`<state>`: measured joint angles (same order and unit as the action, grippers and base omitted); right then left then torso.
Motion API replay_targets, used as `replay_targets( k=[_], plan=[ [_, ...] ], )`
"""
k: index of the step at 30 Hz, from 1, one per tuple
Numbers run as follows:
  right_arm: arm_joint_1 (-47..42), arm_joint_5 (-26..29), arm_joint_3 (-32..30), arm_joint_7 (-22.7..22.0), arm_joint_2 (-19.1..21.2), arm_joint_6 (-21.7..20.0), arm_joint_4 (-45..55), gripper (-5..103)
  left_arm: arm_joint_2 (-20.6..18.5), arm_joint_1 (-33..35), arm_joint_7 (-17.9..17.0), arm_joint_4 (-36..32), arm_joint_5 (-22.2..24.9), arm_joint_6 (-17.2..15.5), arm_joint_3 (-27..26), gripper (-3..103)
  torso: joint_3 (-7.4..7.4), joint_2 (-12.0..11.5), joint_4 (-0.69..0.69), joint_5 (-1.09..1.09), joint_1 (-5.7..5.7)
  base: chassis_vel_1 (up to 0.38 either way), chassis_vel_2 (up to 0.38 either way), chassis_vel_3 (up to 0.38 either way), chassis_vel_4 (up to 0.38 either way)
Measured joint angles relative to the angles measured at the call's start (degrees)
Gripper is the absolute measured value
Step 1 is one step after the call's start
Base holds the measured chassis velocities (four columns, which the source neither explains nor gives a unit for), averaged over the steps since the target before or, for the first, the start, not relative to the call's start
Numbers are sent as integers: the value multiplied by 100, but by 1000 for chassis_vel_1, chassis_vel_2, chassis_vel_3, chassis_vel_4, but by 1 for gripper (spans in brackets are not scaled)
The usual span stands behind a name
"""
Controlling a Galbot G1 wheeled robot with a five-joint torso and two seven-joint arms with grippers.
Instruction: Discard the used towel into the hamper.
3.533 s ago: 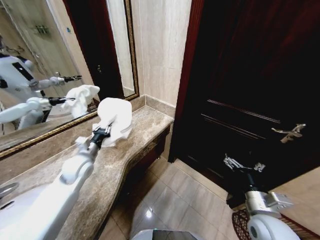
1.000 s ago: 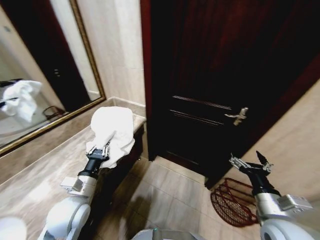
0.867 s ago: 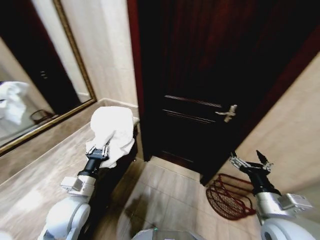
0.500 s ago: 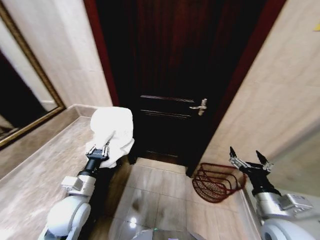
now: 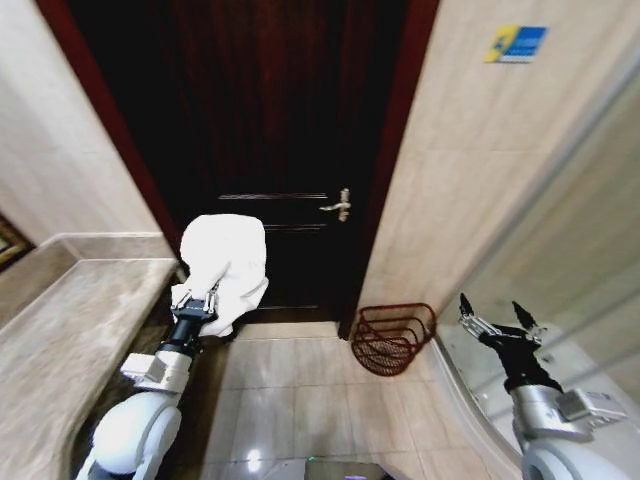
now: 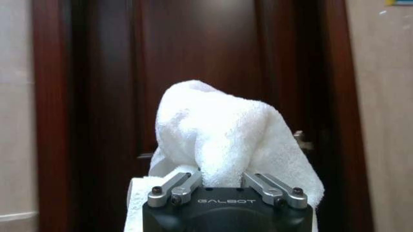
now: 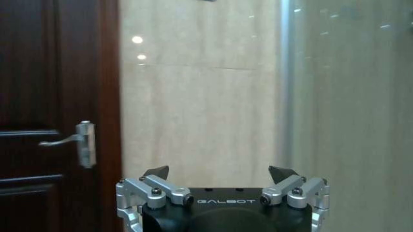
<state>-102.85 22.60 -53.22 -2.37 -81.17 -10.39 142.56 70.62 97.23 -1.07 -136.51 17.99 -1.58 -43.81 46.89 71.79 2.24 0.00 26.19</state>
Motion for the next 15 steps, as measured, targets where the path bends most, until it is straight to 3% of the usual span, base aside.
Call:
replay_targets(
  k=[15],
  plan=[
    [-53,-1,-19,12,-62,74,-11,100,26,1,-12,-3,-21,38,30,14,0,0,0,0,0,-106,-148,-145,-101]
  ],
)
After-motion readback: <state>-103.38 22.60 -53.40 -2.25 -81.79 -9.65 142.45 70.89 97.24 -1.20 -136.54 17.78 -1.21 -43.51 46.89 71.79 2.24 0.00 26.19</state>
